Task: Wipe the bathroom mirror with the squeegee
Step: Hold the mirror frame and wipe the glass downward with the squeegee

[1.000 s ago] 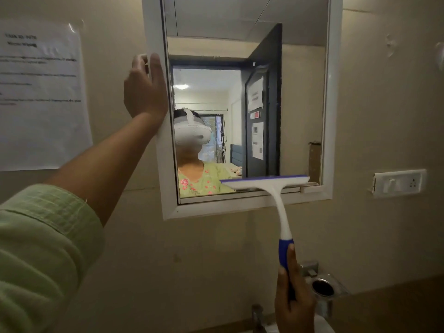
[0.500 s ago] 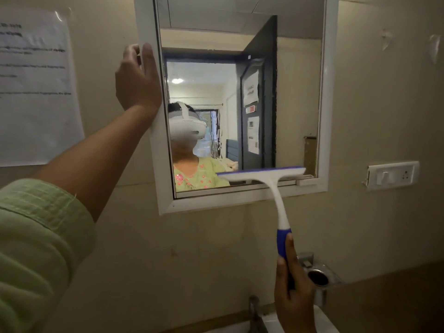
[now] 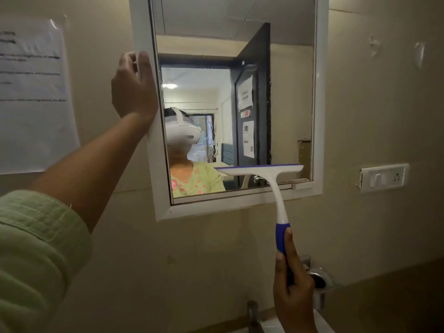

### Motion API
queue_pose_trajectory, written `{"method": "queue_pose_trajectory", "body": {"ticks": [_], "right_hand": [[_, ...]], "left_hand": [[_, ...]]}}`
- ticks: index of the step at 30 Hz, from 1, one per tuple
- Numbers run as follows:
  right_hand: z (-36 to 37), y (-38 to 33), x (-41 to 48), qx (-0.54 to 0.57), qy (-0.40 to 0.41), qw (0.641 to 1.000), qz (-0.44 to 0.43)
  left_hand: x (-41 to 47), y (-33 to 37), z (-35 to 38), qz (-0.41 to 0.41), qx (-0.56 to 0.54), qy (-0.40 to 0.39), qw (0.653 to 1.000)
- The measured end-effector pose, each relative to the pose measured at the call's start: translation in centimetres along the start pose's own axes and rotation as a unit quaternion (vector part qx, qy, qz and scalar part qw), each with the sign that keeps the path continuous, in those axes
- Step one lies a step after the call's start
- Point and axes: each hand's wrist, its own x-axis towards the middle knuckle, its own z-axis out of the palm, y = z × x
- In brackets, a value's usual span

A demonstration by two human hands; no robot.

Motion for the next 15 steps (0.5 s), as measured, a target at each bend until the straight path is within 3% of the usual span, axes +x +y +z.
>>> {"method": "queue_pose_trajectory", "body": {"ticks": [7, 10, 15], "right_hand": [[-1.0, -0.6, -2.3, -0.032, -0.015, 0.999, 0.010], [-0.9, -2.0, -0.6, -0.031, 0.015, 0.999, -0.008], [-0.6, -4.4, 6.0, 0.058, 0.042, 0.997, -0.017]], "left_hand": [[-0.2, 0.1, -0.2, 0.000, -0.007, 0.003, 1.000], [-0.2, 0.3, -0.3, -0.004, -0.004, -0.003, 1.000], [-0.4, 0.5, -0.6, -0.004, -0.008, -0.021, 1.000]]}}
